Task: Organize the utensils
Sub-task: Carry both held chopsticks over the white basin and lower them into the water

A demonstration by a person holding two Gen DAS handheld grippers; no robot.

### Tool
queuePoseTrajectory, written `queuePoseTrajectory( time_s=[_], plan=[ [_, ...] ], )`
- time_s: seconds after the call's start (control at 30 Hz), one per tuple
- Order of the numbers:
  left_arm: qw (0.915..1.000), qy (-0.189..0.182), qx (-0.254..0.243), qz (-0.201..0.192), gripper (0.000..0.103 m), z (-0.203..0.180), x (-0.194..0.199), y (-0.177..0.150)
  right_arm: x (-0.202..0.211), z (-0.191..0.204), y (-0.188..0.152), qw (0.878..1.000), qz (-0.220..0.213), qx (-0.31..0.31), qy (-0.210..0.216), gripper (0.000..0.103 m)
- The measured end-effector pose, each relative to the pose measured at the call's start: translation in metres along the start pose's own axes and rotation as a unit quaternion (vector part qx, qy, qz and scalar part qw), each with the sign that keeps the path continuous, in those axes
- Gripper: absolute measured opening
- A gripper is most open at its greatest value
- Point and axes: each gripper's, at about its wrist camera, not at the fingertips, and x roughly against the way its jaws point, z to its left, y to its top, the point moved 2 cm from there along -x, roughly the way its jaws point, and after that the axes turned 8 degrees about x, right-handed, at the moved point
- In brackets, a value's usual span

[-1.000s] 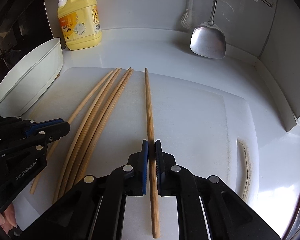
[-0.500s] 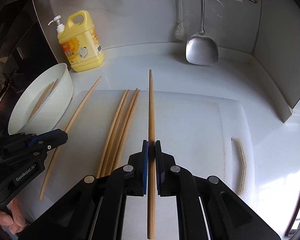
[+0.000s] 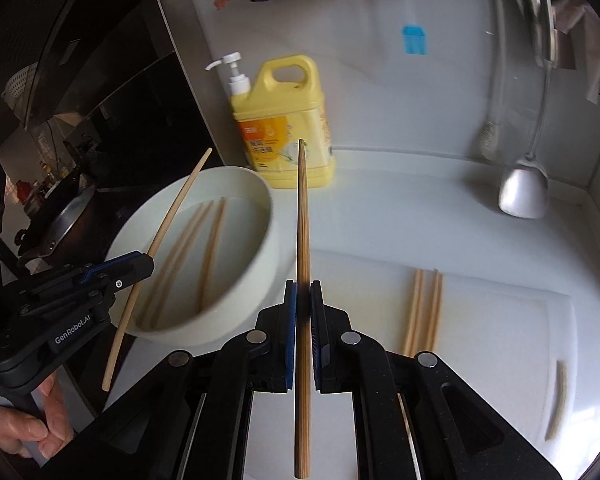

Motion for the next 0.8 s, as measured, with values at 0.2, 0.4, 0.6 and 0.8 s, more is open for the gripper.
queuePoseTrajectory(
  time_s=[0.2, 0.4, 0.6, 0.8],
  plan=[
    [0.9993, 0.029, 0.022, -0.008, 0.007, 0.055, -0.002, 0.027, -0.046, 0.047, 0.035, 0.999, 0.003, 0.02, 0.04, 0.007],
    [0.9985, 0.041, 0.036, -0.007, 0.007, 0.093, -0.017, 0.052, -0.083, 0.079, 0.055, 0.998, 0.013, 0.023, 0.059, 0.007],
    [0.9986, 0.033, 0.035, 0.021, 0.007, 0.114, -0.047, 0.055, -0.116, 0.091, 0.058, 0.998, 0.04, 0.009, 0.056, 0.007],
    [0.9983, 0.023, 0.025, 0.048, 0.007, 0.115, -0.076, 0.048, -0.139, 0.09, 0.05, 0.997, 0.067, -0.005, 0.041, 0.007]
  ],
)
